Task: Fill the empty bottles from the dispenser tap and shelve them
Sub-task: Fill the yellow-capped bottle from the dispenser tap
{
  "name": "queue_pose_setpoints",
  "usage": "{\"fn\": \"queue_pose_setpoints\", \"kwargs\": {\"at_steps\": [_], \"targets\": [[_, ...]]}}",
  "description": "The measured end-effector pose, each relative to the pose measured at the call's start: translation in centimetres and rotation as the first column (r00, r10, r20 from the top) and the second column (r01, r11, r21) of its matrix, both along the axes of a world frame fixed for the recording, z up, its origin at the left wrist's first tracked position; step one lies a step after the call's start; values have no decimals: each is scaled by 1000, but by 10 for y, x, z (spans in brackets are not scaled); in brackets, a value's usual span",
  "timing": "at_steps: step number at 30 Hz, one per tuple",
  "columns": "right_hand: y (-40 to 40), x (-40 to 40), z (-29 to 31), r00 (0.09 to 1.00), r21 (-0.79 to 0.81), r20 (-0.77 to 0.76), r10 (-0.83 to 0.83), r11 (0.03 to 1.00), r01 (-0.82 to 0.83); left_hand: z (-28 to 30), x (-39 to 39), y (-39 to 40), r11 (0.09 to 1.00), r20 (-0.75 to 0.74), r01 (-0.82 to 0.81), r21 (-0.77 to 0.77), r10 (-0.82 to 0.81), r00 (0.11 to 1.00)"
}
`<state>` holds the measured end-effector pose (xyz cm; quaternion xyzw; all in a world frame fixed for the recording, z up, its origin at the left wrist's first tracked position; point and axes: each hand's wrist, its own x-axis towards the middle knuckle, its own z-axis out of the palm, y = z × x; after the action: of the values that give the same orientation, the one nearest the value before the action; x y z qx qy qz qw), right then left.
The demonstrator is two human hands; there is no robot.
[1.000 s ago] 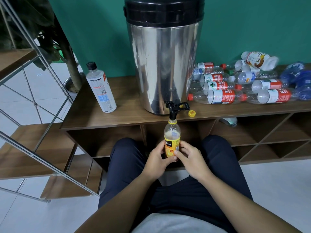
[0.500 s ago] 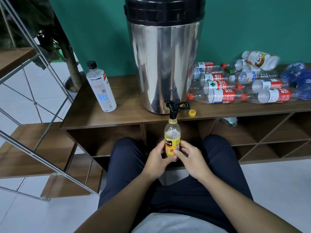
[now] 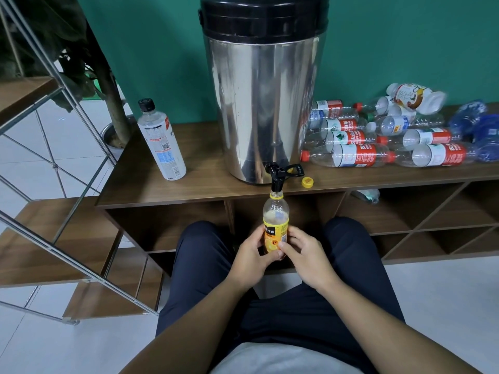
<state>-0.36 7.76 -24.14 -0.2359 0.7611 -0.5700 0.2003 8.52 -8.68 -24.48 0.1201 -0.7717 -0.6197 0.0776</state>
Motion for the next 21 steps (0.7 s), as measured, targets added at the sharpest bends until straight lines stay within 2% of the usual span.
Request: {"fn": "queue_pose_setpoints", "kwargs": {"at_steps": [21], "targets": [[0,1,2,1000,9,14,-14,1000,14,-1,0,1,1000,10,9,3,-9,1000]]}}
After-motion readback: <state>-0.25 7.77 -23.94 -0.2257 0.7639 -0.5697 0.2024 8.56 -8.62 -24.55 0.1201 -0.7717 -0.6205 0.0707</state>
